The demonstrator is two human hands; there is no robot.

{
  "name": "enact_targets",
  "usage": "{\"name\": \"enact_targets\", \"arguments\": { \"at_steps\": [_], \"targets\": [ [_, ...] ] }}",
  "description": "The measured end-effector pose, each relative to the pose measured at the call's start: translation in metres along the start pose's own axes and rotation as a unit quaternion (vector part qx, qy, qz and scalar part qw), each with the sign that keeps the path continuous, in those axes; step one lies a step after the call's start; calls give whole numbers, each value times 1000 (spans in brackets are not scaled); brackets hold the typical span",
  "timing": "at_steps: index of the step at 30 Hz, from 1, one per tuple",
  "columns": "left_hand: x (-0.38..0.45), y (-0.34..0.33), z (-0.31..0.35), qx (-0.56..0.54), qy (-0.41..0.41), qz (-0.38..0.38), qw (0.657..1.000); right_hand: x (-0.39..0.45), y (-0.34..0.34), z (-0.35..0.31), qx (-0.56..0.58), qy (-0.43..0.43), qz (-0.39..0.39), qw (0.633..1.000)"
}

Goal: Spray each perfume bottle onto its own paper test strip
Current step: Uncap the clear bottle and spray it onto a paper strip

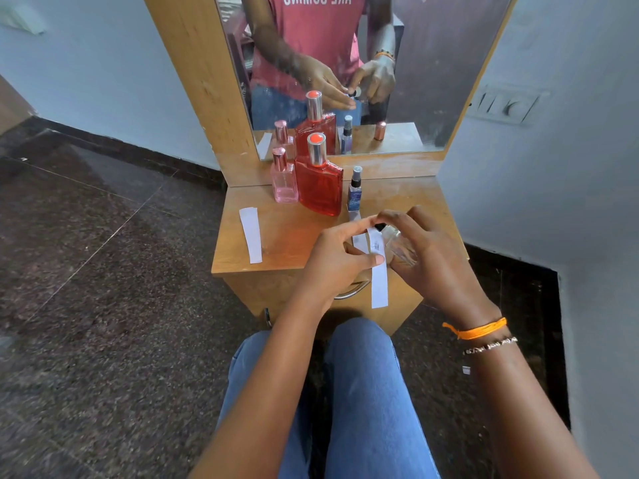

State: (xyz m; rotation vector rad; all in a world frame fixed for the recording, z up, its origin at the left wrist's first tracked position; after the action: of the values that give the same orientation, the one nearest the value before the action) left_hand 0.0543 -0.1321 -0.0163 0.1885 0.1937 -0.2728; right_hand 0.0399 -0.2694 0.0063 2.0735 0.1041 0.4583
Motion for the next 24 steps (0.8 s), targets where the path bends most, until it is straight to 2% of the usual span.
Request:
{"name": "enact_targets", "arguments": {
  "at_steps": [17,20,24],
  "targets": [
    [0,-1,2,10,-5,-8,1000,-1,1,-1,-13,-6,5,1000],
    [2,0,-2,12,-5,-7,1000,-4,0,5,37,-24,24,999],
    [6,-1,-4,21,-16,-6,1000,-12,2,10,131,-40,91,986]
  ]
}}
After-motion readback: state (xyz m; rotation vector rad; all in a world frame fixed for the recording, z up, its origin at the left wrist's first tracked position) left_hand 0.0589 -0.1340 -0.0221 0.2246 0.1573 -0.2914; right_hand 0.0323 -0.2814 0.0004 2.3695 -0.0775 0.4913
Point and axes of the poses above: each hand's wrist, its own x-axis towards the middle knuckle, its own y-axis out of the back of the hand, z = x × y, the point moved 5 cm from there along x, towards the middle knuckle, and after that the axes turned 3 degrees about -z, right-handed, at the moved point
